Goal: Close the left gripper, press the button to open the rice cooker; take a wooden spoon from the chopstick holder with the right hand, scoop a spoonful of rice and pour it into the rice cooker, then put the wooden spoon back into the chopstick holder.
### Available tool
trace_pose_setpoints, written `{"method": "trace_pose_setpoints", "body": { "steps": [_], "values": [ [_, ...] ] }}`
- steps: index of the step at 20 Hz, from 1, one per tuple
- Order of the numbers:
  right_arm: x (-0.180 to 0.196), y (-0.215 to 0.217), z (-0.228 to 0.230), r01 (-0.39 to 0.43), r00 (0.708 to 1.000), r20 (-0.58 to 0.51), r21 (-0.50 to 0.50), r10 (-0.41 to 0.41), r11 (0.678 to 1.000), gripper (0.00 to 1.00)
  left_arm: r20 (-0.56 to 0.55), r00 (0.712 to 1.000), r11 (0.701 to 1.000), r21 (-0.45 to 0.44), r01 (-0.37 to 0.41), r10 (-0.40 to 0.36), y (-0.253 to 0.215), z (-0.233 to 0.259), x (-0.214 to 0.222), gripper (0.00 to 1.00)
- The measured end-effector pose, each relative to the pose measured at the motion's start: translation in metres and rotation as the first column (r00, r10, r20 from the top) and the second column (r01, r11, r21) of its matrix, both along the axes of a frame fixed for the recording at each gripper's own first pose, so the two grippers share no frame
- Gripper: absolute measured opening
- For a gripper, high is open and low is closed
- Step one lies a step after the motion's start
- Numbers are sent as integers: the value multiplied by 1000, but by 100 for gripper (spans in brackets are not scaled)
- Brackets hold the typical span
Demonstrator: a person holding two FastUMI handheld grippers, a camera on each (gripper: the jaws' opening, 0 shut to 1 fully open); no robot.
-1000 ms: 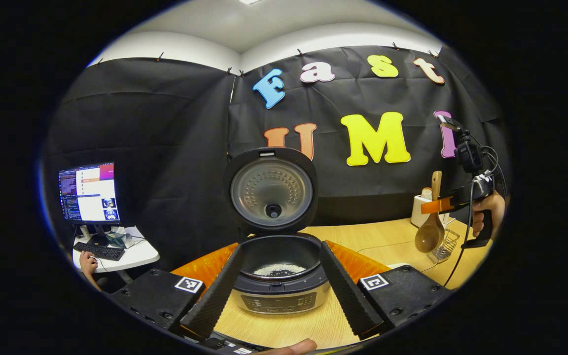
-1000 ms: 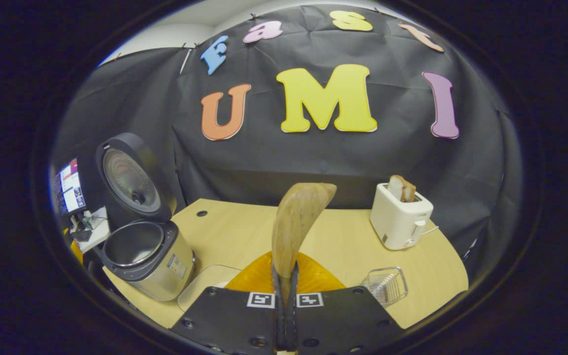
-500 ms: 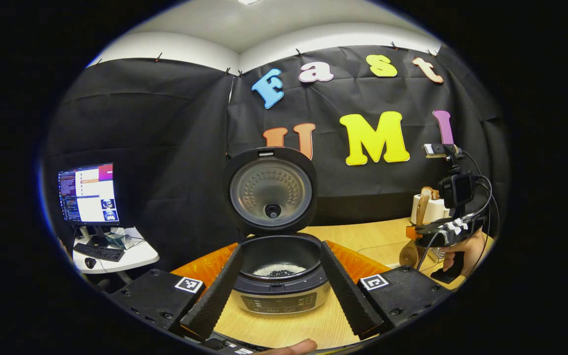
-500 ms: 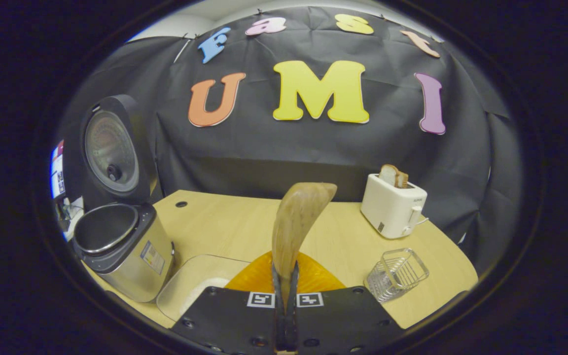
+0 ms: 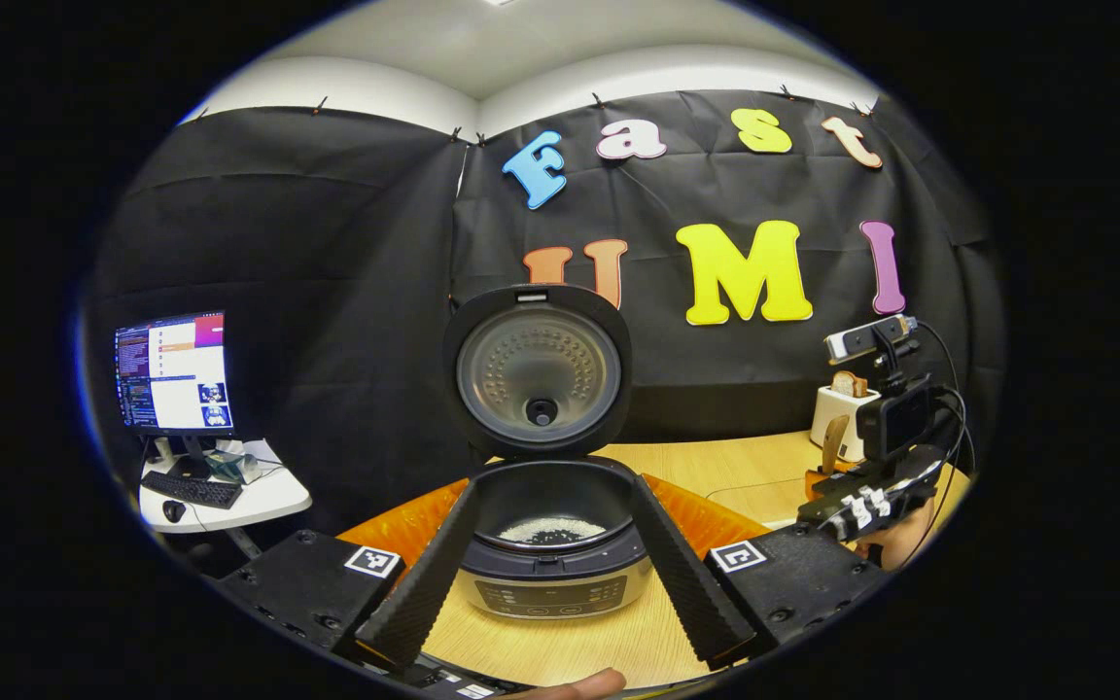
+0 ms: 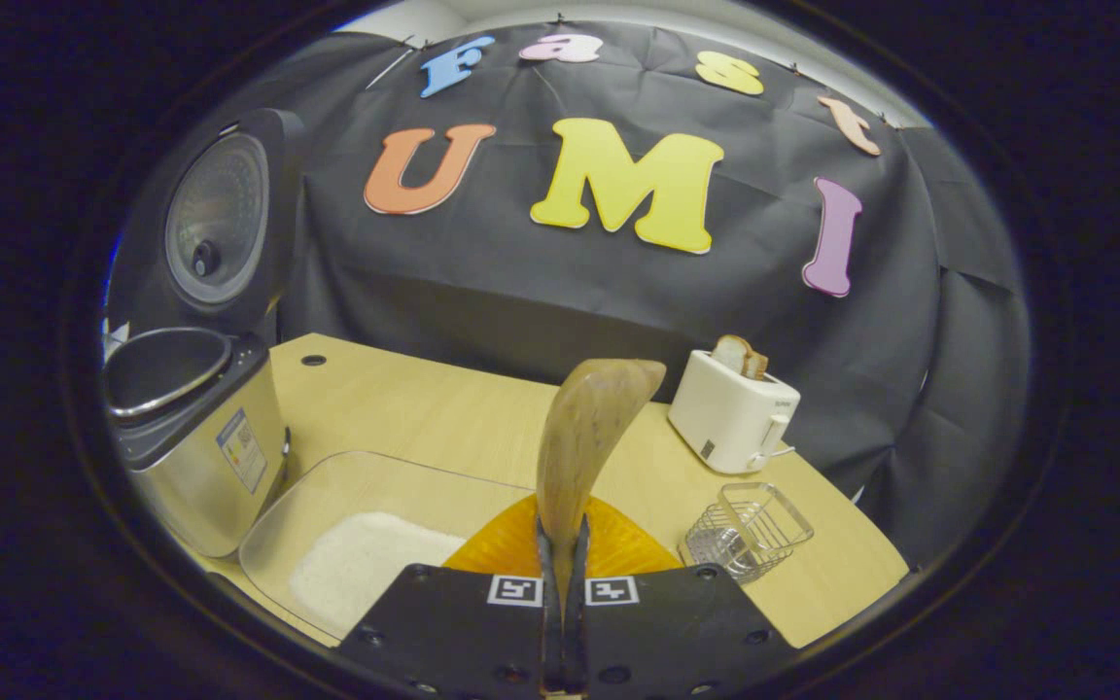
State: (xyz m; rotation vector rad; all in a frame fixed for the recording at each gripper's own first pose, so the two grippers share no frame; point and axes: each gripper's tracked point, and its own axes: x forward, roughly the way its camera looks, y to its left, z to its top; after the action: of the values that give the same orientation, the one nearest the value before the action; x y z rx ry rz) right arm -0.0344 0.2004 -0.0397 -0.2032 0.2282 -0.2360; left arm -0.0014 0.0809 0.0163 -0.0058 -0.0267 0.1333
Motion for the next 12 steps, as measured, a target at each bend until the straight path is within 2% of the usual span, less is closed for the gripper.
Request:
{"method": "trace_pose_setpoints", "body": {
  "steps": [5, 12],
  "values": [
    [-13, 18, -5, 30, 999, 28, 85, -32, 996, 1, -5, 1000, 1000, -8, 8, -9, -1, -2, 3, 99],
    [-11, 49, -9, 55, 997, 35, 208, -63, 977, 1, -22, 1000, 999, -33, -4, 3, 7, -8, 9, 99]
  ]
}}
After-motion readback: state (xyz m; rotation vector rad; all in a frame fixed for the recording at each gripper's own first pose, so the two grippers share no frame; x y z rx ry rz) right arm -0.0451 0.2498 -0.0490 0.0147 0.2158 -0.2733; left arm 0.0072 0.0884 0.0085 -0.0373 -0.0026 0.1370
